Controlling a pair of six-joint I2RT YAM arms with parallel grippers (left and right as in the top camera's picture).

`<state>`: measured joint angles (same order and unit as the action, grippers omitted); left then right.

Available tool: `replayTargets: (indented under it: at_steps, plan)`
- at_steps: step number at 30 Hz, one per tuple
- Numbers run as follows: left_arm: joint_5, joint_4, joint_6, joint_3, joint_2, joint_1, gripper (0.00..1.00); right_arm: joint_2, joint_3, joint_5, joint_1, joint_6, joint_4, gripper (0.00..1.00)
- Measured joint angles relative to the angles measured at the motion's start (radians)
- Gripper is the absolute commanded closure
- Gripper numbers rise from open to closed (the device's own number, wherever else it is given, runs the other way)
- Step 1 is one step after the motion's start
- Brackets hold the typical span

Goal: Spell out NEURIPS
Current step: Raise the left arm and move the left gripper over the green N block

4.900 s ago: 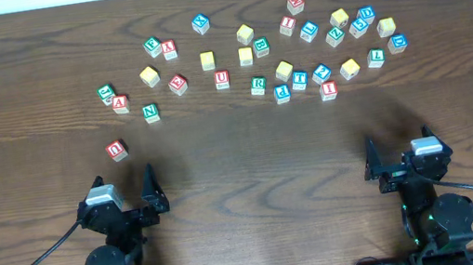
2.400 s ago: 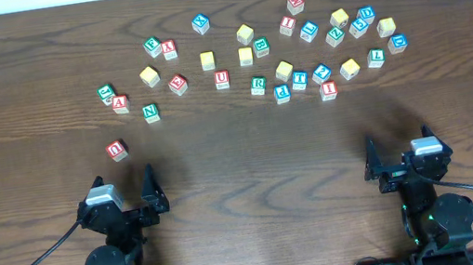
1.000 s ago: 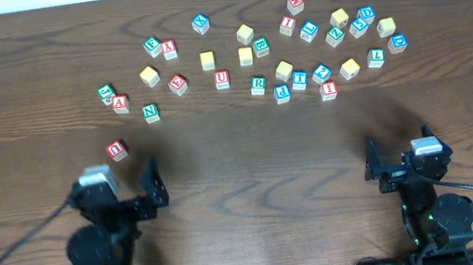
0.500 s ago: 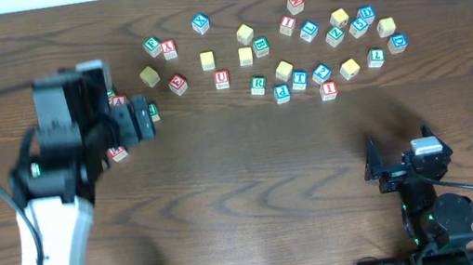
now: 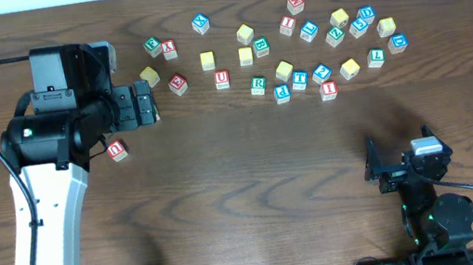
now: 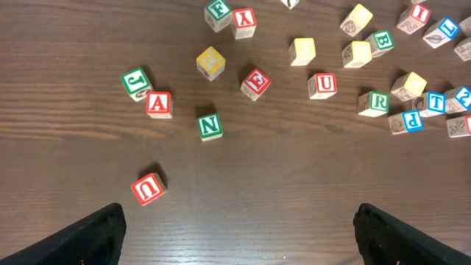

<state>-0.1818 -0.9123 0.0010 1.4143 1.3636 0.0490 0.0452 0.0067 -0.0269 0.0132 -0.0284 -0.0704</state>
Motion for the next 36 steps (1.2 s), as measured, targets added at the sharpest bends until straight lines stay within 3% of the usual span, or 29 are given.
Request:
replayTargets:
  at_steps: [6,17,36]
  plan:
    - [0.013,0.02,-0.036,0.006,0.044,-0.008,0.02,0.0,0.0,0.0,0.0,0.0,0.0,0.01]
    - [0.019,-0.004,-0.083,0.082,0.34,-0.031,0.02,0.0,0.0,0.0,0.0,0.0,0.0,0.01]
    - [0.015,-0.008,-0.109,0.169,0.448,-0.055,0.02,0.0,0.0,0.0,0.0,0.0,0.0,0.01]
